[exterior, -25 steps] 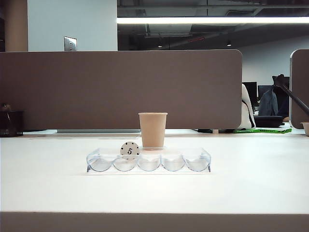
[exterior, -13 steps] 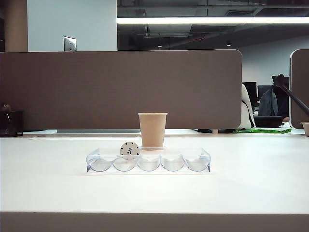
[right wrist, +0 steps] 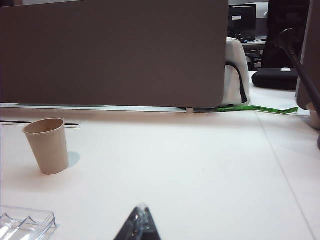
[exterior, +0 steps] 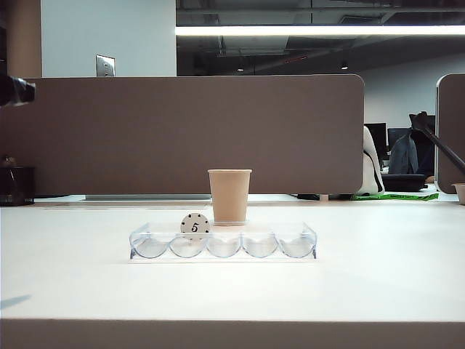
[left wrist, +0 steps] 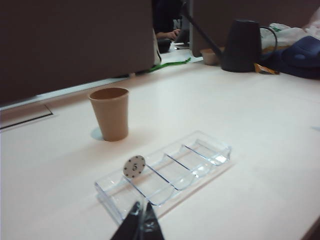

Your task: Pick up the chip with the greater value and put it into the paper cup.

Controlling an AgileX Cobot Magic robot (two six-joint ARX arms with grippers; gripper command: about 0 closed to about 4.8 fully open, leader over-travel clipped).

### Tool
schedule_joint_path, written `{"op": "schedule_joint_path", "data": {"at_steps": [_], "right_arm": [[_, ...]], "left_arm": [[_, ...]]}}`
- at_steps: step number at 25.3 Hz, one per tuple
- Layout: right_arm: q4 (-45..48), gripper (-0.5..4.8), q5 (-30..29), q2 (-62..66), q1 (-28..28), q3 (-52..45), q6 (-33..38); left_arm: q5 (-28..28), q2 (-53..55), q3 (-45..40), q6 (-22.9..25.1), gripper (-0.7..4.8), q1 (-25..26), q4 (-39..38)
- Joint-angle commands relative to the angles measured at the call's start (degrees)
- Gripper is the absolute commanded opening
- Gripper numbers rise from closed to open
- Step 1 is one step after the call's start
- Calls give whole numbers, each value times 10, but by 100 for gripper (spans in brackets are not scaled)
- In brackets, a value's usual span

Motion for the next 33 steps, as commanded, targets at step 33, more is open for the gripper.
{"op": "schedule_joint_path", "data": {"at_steps": [33], "right_arm": [[-8,-5,-10,0,0,-1,-29]], "left_arm": [[59,0,3,-51,-6,424,28]]}}
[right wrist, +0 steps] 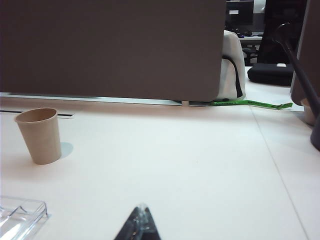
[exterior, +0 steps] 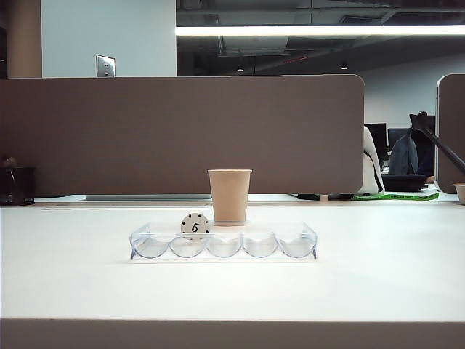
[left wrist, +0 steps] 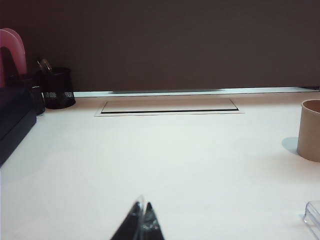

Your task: Pick up the chip with the greater value and put it into the paper cup.

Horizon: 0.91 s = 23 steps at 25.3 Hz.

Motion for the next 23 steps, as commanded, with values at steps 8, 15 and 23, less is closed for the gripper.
{"op": "schedule_joint_path", "data": {"at_steps": [8,15,23], "right_arm": [[25,-6,-7,0,0,-1,-16],[2,-5,34,0,0,-1,-16],[3,-5,31,0,0,-1,-19]], "left_arm": [[-21,0,2,-46,-6,0,7],[-26,0,2,-64,-6,-2,7],[-26,0,2,-25,-6,-68,8]]}}
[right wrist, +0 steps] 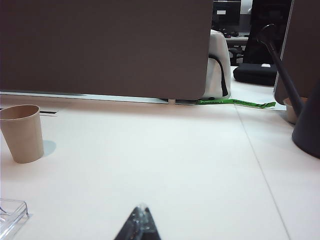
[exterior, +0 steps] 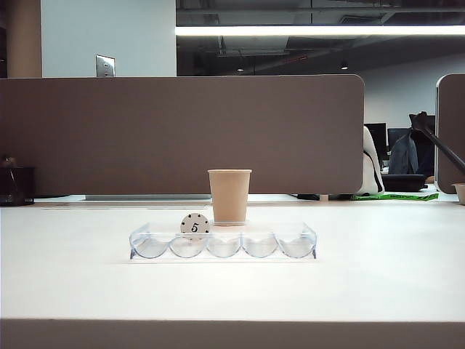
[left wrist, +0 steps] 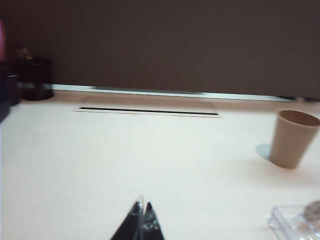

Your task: Pick up the chip with the greater value and put it into the paper cup.

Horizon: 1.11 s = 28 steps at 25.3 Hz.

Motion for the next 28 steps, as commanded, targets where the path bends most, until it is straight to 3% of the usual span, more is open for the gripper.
{"op": "schedule_joint_path", "data": {"at_steps": [1,9,16,28], "right_arm": [[9,-5,-2,0,0,-1,-6],[20,-6,-48,0,0,-1,-6],[35,-6,42,0,0,-1,-3],[49,-6,39,0,1,-1,-1]], "left_arm": [[-1,0,2,24,-6,-17,7],[-16,0,2,24,-5,-16,8],[-26,0,2,24,-6,-16,13],[-26,0,2,24,-6,-16,12]]}}
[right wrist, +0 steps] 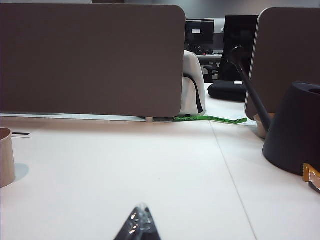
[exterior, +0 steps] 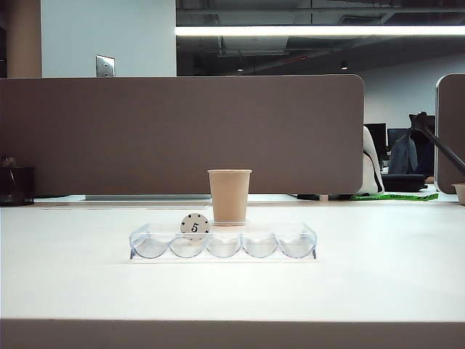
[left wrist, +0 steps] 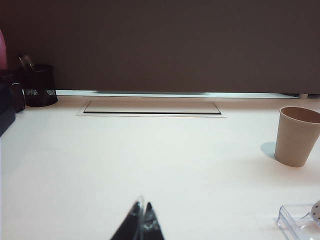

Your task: Pick up the chip with the greater value and put it into the paper cup.

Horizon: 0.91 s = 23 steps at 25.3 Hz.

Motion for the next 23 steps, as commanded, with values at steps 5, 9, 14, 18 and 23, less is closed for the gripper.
{"op": "schedule_joint_path", "data": {"at_steps": [5,9,14,18,23], "right_arm": [[10,-6,-19,0,11,-1,1],[9,-6,29,0,46,-1,-2],[8,-6,83,0,76,-1,-8],[-13,-5,67,0,78,-1,-25],[-26,-5,65,0,78,-1,-28]], "left_arm": [[-16,0,2,2,-6,1,9],[-17,0,2,2,-6,1,8],[-17,0,2,2,-6,1,8],[-10,0,2,2,-6,0,8],[-10,0,2,-14,-5,0,8]]}}
